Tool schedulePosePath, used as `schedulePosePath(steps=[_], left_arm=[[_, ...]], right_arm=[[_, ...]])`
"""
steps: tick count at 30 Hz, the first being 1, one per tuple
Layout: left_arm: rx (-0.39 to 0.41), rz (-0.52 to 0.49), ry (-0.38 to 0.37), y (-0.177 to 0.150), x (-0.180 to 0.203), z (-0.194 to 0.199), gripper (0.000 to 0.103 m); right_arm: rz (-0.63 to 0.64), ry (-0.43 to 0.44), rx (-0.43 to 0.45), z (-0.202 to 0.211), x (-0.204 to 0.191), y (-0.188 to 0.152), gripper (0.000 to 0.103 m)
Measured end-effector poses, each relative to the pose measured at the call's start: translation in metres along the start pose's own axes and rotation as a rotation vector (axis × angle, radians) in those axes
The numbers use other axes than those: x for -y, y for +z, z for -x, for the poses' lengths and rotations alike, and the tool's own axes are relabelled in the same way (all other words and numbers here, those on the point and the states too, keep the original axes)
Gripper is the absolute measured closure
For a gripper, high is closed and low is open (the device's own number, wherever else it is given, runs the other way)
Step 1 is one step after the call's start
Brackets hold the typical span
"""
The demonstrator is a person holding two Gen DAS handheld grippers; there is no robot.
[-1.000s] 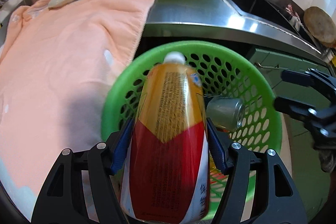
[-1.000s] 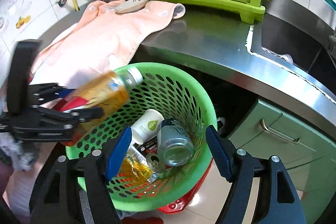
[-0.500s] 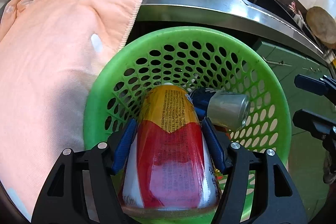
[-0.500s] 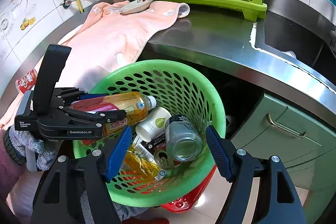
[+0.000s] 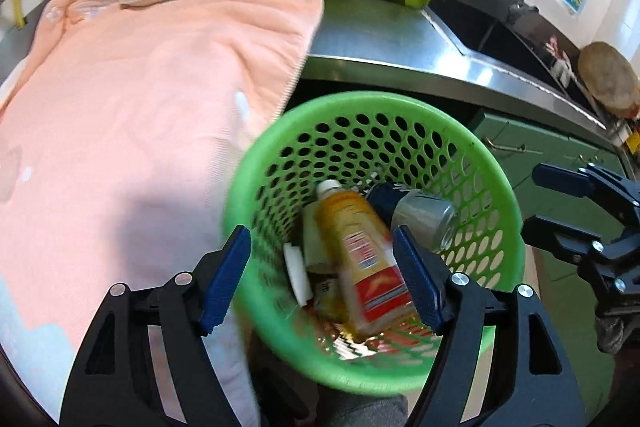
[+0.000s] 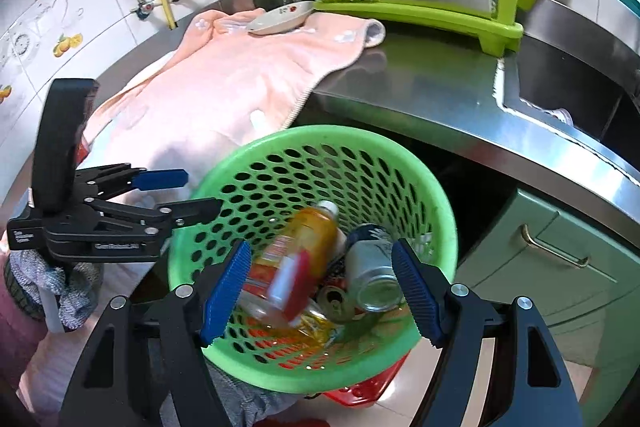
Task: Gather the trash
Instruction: 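Lower the yellow-red bottle into the green basket and open the left gripper, then move the left gripper toward the red printed cup while the right approaches the clear plastic cup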
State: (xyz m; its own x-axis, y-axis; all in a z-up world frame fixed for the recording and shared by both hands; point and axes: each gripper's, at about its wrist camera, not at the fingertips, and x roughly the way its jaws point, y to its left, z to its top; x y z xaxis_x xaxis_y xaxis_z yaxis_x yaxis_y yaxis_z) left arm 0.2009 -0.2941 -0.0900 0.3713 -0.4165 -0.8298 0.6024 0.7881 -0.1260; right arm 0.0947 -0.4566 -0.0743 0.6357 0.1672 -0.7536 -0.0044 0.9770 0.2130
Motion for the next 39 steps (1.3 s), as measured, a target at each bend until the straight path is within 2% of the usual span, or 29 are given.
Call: schedulePosePath(steps=[9,16,30,33,39], left_arm=[[0.067,0.056,0.056,-0.029,-0.044,0.064,0.030],[0.108,0.111,0.142,-0.054,-0.088,0.104,0.030],[0.187,0.251,0.383,-0.087,-0.215,0.193,0.030],[0.200,0.272,0.437,-0.093,-0.241,0.208,0.026],[0.208,0.333,0.486,-0.103,-0.290,0.225,0.026]], right_arm=[[0.058,0.049,0.014,-0.003,-0.048,0.012,0.033],[0.116,0.094,0.007,-0.016,-0.092,0.023,0.033],[0.258,0.196,-0.046,-0.066,-0.191,0.053,0.032],[0.290,0.210,-0.055,-0.079,-0.214,0.062,0.032],[0.342,0.229,-0.063,-0.108,-0.254,0.083,0.029]])
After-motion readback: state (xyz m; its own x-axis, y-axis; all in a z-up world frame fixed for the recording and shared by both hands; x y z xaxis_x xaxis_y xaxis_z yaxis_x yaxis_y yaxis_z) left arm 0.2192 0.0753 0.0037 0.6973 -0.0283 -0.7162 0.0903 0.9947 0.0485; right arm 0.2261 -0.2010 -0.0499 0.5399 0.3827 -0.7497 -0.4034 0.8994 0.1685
